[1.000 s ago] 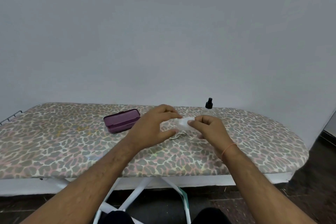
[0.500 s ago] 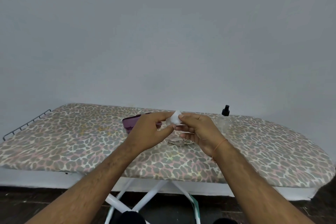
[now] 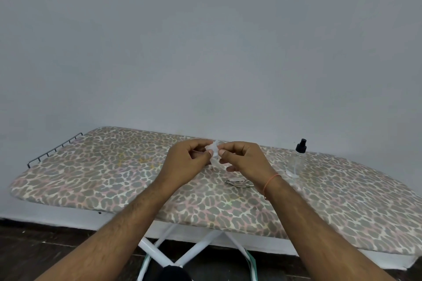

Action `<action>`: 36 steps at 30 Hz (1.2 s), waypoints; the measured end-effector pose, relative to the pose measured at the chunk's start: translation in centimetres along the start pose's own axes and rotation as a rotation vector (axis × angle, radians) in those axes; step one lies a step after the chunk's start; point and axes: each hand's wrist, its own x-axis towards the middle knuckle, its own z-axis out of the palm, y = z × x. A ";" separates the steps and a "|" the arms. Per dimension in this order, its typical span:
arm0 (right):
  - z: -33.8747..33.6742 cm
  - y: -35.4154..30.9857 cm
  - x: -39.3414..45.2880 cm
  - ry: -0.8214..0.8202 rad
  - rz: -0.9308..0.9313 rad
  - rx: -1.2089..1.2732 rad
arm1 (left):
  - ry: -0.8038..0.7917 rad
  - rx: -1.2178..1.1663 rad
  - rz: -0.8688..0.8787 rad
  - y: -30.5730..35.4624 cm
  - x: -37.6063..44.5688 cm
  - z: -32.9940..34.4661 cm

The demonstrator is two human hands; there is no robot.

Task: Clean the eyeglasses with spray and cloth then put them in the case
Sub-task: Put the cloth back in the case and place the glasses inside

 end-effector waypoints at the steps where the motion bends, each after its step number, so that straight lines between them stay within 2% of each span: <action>1: 0.2 0.1 0.2 0.003 0.008 0.002 | 0.006 -0.031 -0.015 0.1 0.0 -0.2; 5: 0.9 0.4 0.7 0.005 0.062 0.108 | 0.038 -0.116 -0.073 -0.2 0.4 -0.8; 16: 1.9 0.9 3.1 -0.004 0.290 0.554 | 0.143 -0.501 -0.404 -1.7 1.9 -1.9; 19: 2.4 1.1 4.1 -0.003 0.325 0.615 | 0.118 -0.625 -0.474 -2.1 2.6 -2.3; 22: 3.0 1.3 5.3 0.012 0.350 0.627 | 0.087 -0.647 -0.529 -2.1 3.3 -3.3; 25: 3.3 1.5 6.7 0.029 0.383 0.602 | 0.066 -0.558 -0.548 -2.2 4.3 -4.0; 27: 3.4 1.8 7.7 0.040 0.405 0.556 | 0.078 -0.405 -0.530 -2.6 5.1 -4.3; 31: 3.3 1.9 9.1 0.066 0.435 0.354 | 0.096 -0.022 -0.462 -3.8 6.6 -4.8; 36: 3.1 2.0 9.9 0.004 0.456 0.058 | 0.014 0.316 -0.382 -4.7 7.2 -5.2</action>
